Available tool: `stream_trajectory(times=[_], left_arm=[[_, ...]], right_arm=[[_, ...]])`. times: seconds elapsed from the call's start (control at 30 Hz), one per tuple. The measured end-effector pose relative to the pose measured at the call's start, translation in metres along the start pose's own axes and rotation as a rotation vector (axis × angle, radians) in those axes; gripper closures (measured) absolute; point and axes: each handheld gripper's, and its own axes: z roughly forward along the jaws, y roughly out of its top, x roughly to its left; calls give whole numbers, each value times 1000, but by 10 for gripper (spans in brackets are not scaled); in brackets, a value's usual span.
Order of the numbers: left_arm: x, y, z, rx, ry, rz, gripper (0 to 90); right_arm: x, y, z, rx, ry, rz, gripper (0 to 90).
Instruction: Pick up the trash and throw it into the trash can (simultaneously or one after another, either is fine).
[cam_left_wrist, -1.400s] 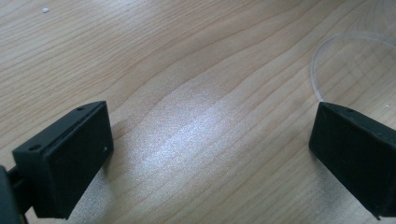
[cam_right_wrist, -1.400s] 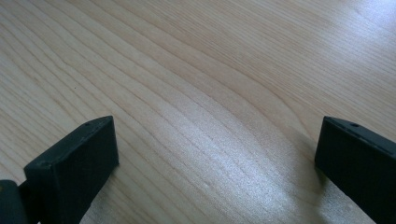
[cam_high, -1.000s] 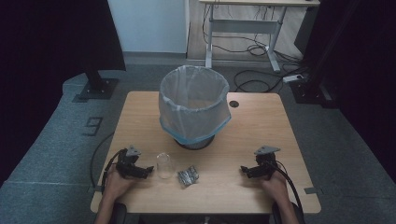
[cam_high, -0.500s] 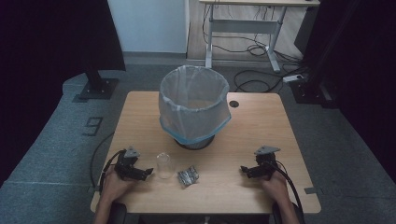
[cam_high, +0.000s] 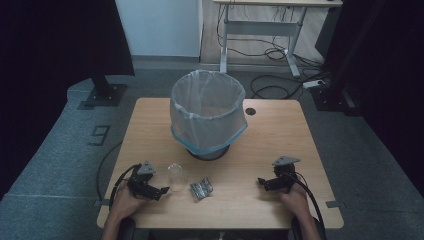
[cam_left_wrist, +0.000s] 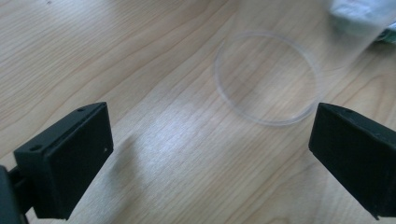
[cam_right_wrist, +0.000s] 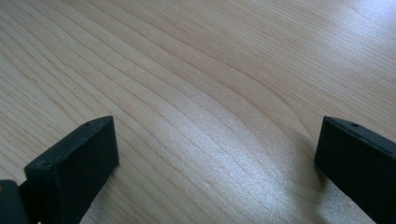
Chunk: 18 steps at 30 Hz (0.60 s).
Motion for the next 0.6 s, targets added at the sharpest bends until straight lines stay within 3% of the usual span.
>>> stream_trajectory(times=[0.2,0.6], left_arm=[[-5,3,3,-12,-46,24,0],[-17,18,16,-29,-73,71,15]], right_arm=[[0,0,0,0,0,0,0],[0,0,0,0,0,0,0]])
